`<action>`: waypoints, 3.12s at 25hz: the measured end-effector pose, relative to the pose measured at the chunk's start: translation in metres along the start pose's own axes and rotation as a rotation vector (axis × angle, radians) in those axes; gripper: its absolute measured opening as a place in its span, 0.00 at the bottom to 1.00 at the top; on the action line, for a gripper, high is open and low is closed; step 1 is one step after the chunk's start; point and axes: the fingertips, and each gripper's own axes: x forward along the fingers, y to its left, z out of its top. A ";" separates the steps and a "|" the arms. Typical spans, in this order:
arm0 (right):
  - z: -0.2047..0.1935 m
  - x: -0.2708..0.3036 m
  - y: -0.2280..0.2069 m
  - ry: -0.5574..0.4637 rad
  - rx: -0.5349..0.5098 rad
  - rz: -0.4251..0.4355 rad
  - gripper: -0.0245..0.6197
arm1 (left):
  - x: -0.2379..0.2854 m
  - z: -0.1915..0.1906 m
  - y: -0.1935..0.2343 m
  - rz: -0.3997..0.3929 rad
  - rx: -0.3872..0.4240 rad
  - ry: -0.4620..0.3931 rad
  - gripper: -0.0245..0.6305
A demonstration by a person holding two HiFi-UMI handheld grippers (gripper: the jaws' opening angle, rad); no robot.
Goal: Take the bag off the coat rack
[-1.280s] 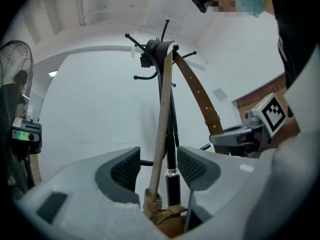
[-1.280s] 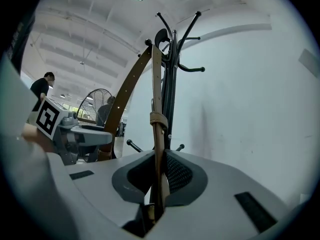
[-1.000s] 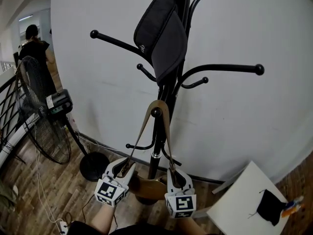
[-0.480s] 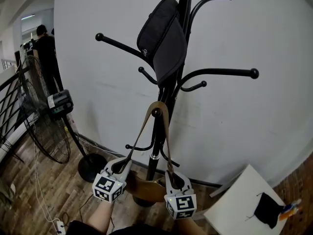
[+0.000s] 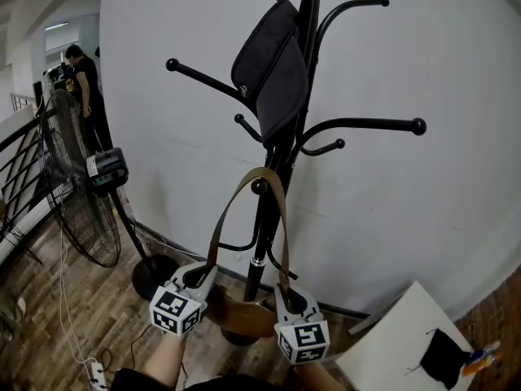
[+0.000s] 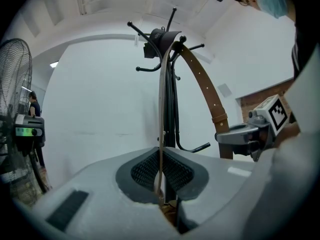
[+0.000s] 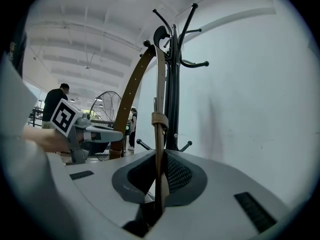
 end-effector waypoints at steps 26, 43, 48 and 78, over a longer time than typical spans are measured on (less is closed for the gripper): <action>0.030 -0.031 0.006 -0.104 0.039 0.209 0.08 | -0.066 0.032 -0.034 0.230 0.034 -0.055 0.06; -0.003 -0.078 0.014 -0.053 0.061 0.363 0.08 | -0.116 -0.001 -0.105 0.364 0.008 0.026 0.06; -0.011 -0.099 0.017 -0.033 0.051 0.412 0.08 | -0.134 -0.006 -0.132 0.405 0.001 0.046 0.06; -0.092 -0.159 0.023 0.090 0.015 0.541 0.08 | -0.166 -0.070 -0.220 0.510 -0.095 0.098 0.06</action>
